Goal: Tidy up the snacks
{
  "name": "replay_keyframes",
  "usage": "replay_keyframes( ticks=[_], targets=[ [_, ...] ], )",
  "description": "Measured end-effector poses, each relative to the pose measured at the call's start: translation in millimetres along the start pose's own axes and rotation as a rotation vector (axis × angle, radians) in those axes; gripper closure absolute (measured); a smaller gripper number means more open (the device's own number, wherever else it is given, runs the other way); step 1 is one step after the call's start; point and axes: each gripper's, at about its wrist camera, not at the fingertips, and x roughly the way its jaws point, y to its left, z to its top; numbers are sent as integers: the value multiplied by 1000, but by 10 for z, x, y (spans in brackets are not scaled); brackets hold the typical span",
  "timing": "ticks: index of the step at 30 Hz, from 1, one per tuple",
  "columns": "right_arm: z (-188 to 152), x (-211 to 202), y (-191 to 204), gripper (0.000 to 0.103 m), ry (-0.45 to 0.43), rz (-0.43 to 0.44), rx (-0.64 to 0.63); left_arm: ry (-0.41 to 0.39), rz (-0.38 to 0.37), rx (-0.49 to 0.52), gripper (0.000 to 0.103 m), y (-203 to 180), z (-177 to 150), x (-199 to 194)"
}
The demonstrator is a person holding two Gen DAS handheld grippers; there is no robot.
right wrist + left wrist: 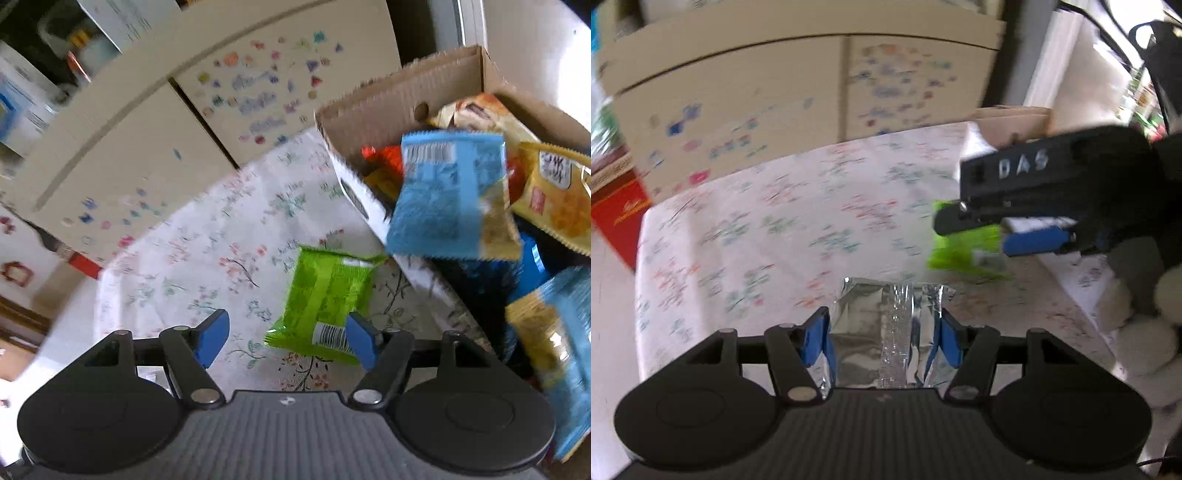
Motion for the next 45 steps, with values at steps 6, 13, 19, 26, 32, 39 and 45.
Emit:
replay_keyframes(
  ticks=[6, 13, 19, 26, 32, 39, 45],
  targets=[
    [-41, 251, 250, 23, -78, -140, -73, -4, 16, -78, 43, 189, 3, -52],
    [-81, 346, 187, 54, -123, -213, -142, -33, 32, -107, 43, 229, 60, -108],
    [-46, 166, 80, 59, -94, -110, -111, -83, 47, -137, 43, 203, 156, -203],
    [20, -438, 76, 73, -133, -6, -159, -165, 41, -187, 43, 139, 346, -330],
    [56, -546, -212, 64, -116, 52, -90, -214, 53, -215, 43, 95, 441, -434],
    [-40, -152, -14, 34, -59, 46, -27, -219, 89, -237, 43, 204, 434, -486],
    [-24, 280, 151, 25, -74, -71, -7, -221, 97, -262, 43, 311, 414, -547]
  ],
)
